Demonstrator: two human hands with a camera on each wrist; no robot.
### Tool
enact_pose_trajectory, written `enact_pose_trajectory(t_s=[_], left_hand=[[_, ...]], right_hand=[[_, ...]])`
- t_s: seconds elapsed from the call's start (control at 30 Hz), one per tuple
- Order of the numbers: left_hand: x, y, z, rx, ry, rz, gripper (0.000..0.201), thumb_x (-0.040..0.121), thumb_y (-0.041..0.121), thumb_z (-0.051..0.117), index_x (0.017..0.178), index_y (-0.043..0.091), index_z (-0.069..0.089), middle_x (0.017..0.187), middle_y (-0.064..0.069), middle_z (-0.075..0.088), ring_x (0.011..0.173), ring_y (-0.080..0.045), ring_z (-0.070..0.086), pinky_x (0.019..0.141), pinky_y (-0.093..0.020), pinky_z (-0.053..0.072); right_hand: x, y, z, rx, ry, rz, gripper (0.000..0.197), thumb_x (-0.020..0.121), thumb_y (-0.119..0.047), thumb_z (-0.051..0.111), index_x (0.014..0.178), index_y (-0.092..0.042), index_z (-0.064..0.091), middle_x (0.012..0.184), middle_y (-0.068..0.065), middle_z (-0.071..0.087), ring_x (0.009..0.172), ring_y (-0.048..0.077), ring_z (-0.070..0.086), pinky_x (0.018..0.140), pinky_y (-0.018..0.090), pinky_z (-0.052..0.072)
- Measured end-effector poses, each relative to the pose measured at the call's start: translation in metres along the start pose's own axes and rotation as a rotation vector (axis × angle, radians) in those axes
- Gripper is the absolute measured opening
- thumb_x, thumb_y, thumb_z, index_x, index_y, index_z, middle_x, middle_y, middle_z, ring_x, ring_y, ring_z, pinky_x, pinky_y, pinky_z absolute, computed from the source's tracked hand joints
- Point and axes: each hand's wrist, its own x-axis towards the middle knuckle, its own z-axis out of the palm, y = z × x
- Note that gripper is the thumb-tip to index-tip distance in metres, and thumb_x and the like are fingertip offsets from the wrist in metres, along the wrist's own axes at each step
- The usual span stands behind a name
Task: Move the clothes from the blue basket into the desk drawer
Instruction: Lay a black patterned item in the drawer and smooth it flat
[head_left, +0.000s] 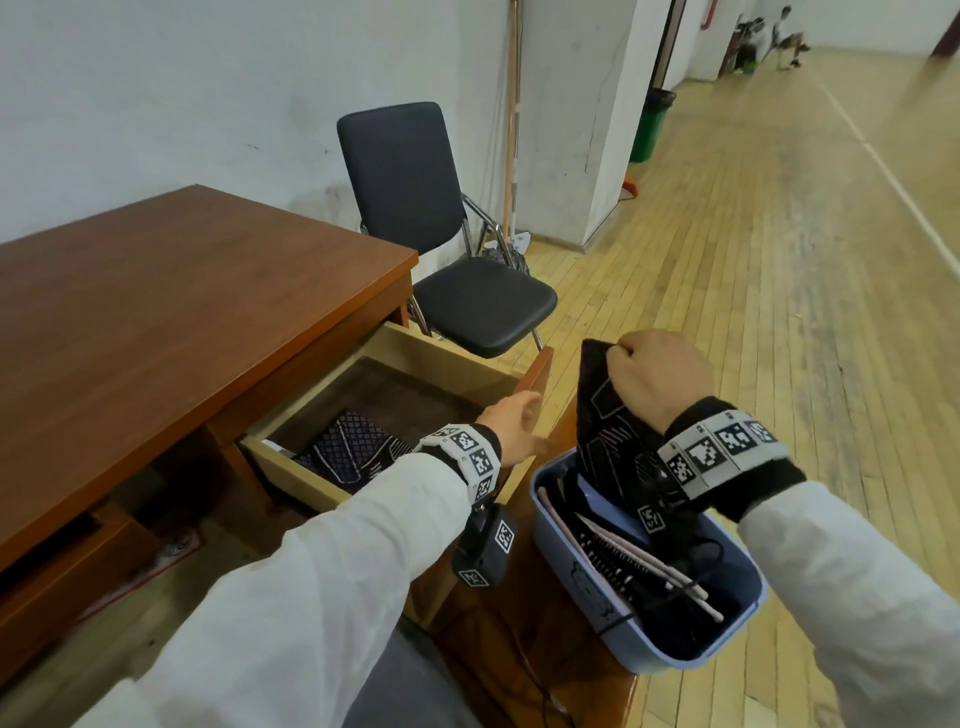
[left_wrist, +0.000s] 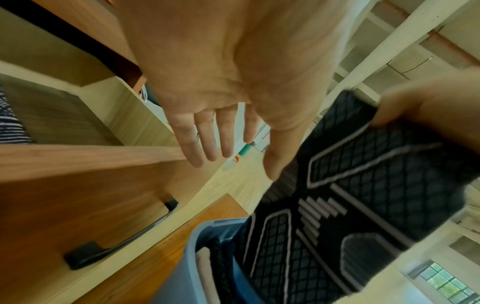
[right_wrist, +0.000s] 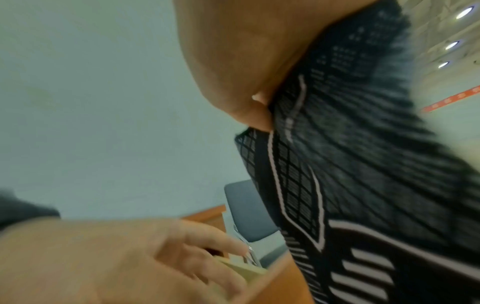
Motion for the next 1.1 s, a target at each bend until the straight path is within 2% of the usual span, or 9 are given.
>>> enact_pose_trajectory(t_s=[0.17, 0.33, 0.5, 0.67, 0.77, 0.83, 0.9, 0.97, 1.1], left_hand=[[0.007, -0.008, -0.011, -0.309, 0.002, -0.134, 0.094, 0.082, 0.030, 0.071, 0.153, 0.022, 0.011, 0.156, -0.012, 0.027, 0.142, -0.032, 0.031, 0.113, -0.048, 0.033], [0.007, -0.029, -0.026, -0.691, 0.061, -0.263, 0.055, 0.086, 0.016, 0.060, 0.139, 0.015, 0.044, 0.138, -0.010, 0.050, 0.128, -0.029, 0.046, 0.101, -0.042, 0.041], [0.001, -0.054, -0.060, -0.880, 0.242, -0.291, 0.037, 0.087, 0.002, 0.060, 0.123, -0.002, 0.057, 0.112, -0.020, 0.066, 0.094, -0.031, 0.065, 0.084, -0.040, 0.053], [0.000, -0.092, -0.108, -0.568, 0.525, -0.454, 0.052, 0.076, 0.024, 0.078, 0.119, -0.001, 0.063, 0.112, -0.012, 0.068, 0.103, -0.032, 0.066, 0.093, -0.037, 0.052], [0.003, -0.110, -0.124, -0.517, 0.507, -0.397, 0.044, 0.081, 0.006, 0.069, 0.123, 0.000, 0.061, 0.121, -0.011, 0.064, 0.113, -0.032, 0.062, 0.101, -0.042, 0.049], [0.004, -0.118, -0.129, -0.500, 0.535, -0.342, 0.047, 0.081, -0.008, 0.061, 0.127, 0.002, 0.059, 0.126, -0.017, 0.062, 0.114, -0.033, 0.061, 0.101, -0.039, 0.049], [0.006, -0.127, -0.133, -0.416, 0.580, -0.299, 0.044, 0.082, -0.010, 0.059, 0.125, 0.000, 0.060, 0.127, -0.018, 0.062, 0.115, -0.031, 0.060, 0.101, -0.036, 0.048], [0.008, -0.135, -0.137, -0.291, 0.615, -0.291, 0.037, 0.084, -0.005, 0.062, 0.120, 0.003, 0.064, 0.124, -0.016, 0.065, 0.113, -0.028, 0.062, 0.101, -0.036, 0.048], [0.015, -0.154, -0.139, -0.123, 0.625, -0.291, 0.027, 0.088, 0.001, 0.061, 0.113, 0.008, 0.069, 0.118, -0.010, 0.068, 0.111, -0.025, 0.062, 0.094, -0.030, 0.046]], right_hand=[[0.002, -0.029, -0.025, 0.399, 0.097, -0.022, 0.034, 0.087, -0.016, 0.040, 0.053, -0.011, 0.035, 0.054, 0.001, 0.038, 0.054, 0.019, 0.035, 0.052, 0.029, 0.024], [0.014, -0.046, -0.018, 0.817, 0.047, 0.096, 0.028, 0.083, -0.016, 0.040, 0.072, 0.008, 0.051, 0.070, 0.009, 0.041, 0.067, 0.019, 0.037, 0.062, 0.034, 0.026], [0.022, -0.053, 0.010, 0.787, -0.019, 0.122, 0.031, 0.087, -0.019, 0.041, 0.081, 0.007, 0.058, 0.073, 0.012, 0.048, 0.068, 0.022, 0.044, 0.063, 0.033, 0.032], [0.019, -0.063, 0.058, 0.587, -0.278, 0.142, 0.020, 0.094, -0.019, 0.045, 0.088, -0.006, 0.059, 0.086, 0.012, 0.061, 0.082, 0.028, 0.056, 0.056, 0.026, 0.036], [0.017, -0.073, 0.089, 0.531, -0.415, 0.155, 0.017, 0.092, -0.024, 0.050, 0.095, -0.010, 0.059, 0.094, 0.012, 0.067, 0.082, 0.027, 0.063, 0.071, 0.037, 0.054], [0.014, -0.081, 0.103, 0.564, -0.500, 0.201, 0.026, 0.088, -0.024, 0.055, 0.108, -0.007, 0.055, 0.097, 0.010, 0.067, 0.071, 0.026, 0.067, 0.063, 0.034, 0.060], [0.012, -0.089, 0.115, 0.542, -0.584, 0.215, 0.044, 0.087, -0.022, 0.062, 0.124, -0.009, 0.042, 0.101, 0.004, 0.060, 0.064, 0.017, 0.061, 0.047, 0.018, 0.050], [0.010, -0.094, 0.126, 0.376, -0.614, 0.106, 0.059, 0.084, -0.027, 0.066, 0.134, -0.014, 0.037, 0.098, 0.001, 0.056, 0.073, 0.017, 0.059, 0.057, 0.021, 0.046], [0.010, -0.108, 0.143, 0.185, -0.625, -0.047, 0.047, 0.087, -0.035, 0.060, 0.129, -0.020, 0.044, 0.102, 0.002, 0.064, 0.083, 0.019, 0.059, 0.066, 0.026, 0.046]])
